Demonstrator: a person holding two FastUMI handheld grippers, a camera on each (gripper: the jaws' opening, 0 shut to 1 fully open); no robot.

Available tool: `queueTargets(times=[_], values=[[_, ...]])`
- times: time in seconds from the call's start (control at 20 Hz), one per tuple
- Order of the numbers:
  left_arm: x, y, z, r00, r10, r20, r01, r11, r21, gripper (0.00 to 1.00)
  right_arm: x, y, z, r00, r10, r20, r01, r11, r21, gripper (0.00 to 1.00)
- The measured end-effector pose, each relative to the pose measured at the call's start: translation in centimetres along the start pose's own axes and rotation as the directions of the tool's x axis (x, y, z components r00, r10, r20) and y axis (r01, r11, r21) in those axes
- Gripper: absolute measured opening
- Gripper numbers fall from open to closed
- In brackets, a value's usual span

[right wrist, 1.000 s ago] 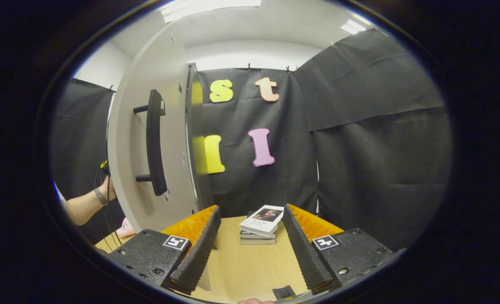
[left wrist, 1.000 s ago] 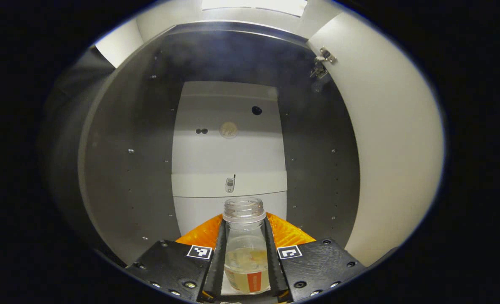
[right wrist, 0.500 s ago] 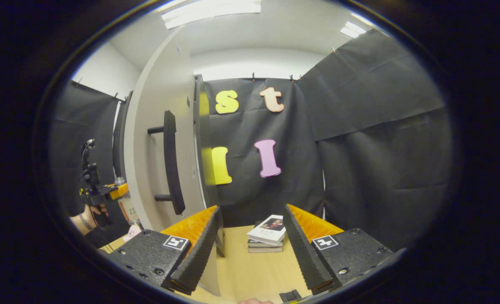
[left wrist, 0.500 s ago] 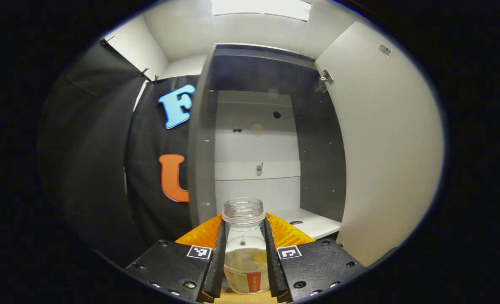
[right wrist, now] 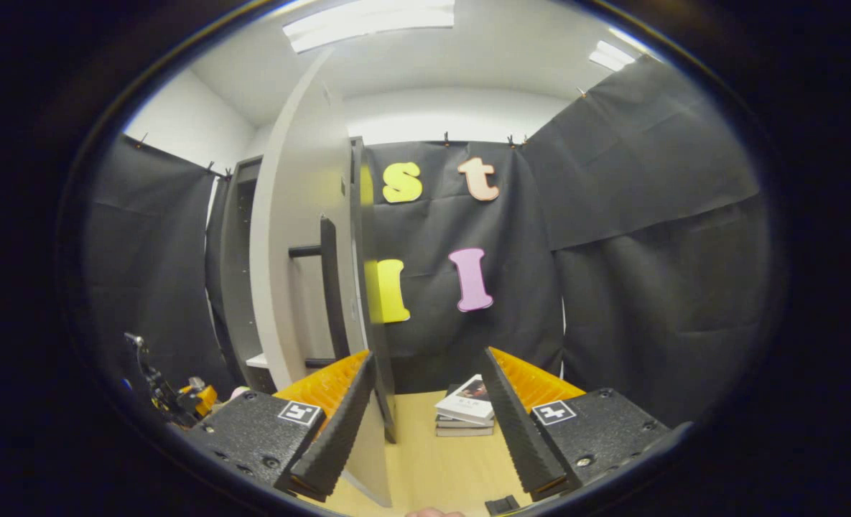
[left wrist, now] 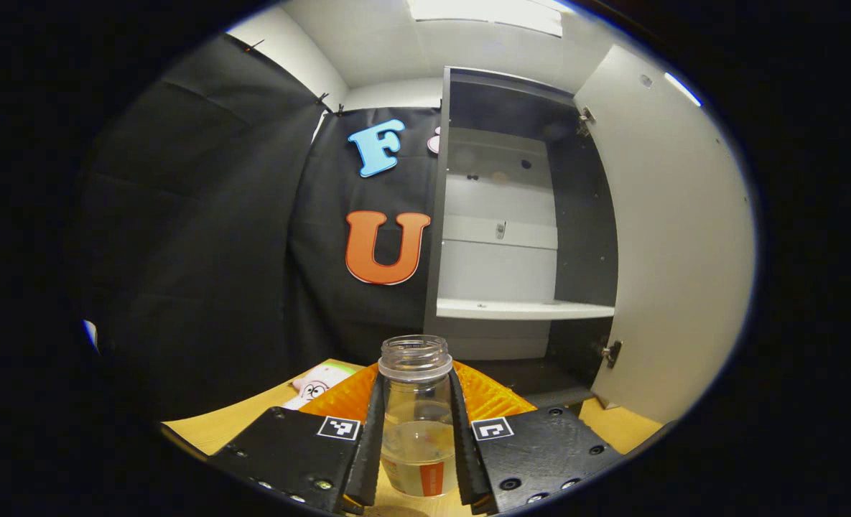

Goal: Open the cabinet door with the right hand, grasp the bottle in the cabinet with the left hand and place it on the coaster, then close the cabinet door with the right hand.

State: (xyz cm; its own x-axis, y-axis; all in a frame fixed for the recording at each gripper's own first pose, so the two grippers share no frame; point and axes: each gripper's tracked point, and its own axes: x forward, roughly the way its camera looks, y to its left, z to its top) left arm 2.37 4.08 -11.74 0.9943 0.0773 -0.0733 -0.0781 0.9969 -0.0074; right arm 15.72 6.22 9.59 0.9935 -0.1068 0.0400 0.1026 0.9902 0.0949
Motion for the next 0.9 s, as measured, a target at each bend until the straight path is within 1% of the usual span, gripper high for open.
queueTargets(times=[0.1, 0.2, 0.4, 0.55, 0.9], values=[[-1.3, 0.4, -2.4, 0.999, 0.034, 0.001, -0.034, 0.999, 0.038, 0.42, 0.0, -0.2, 0.1, 1.000, -0.008, -0.007, 0.008, 1.000, -0.022, 0.92], [-2.3, 0.6, -4.8, 0.998, 0.060, -0.008, -0.060, 0.997, 0.047, 0.41, -0.2, -0.2, 0.1, 1.000, -0.014, -0.014, 0.014, 0.999, -0.035, 0.92], [-3.3, 1.2, -8.0, 0.997, 0.081, -0.021, -0.080, 0.996, 0.048, 0.42, -0.7, -0.7, -0.1, 0.999, -0.031, -0.044, 0.028, 0.997, -0.071, 0.92], [-3.9, 1.1, -10.2, 0.995, 0.084, -0.049, -0.083, 0.996, 0.036, 0.42, -0.8, -0.5, -0.3, 0.998, -0.039, -0.052, 0.036, 0.998, -0.055, 0.92], [-4.8, 1.0, -10.2, 0.993, 0.117, 0.006, -0.117, 0.992, 0.037, 0.42, -0.8, -0.3, -0.4, 0.996, -0.052, -0.070, 0.051, 0.999, -0.017, 0.92]])
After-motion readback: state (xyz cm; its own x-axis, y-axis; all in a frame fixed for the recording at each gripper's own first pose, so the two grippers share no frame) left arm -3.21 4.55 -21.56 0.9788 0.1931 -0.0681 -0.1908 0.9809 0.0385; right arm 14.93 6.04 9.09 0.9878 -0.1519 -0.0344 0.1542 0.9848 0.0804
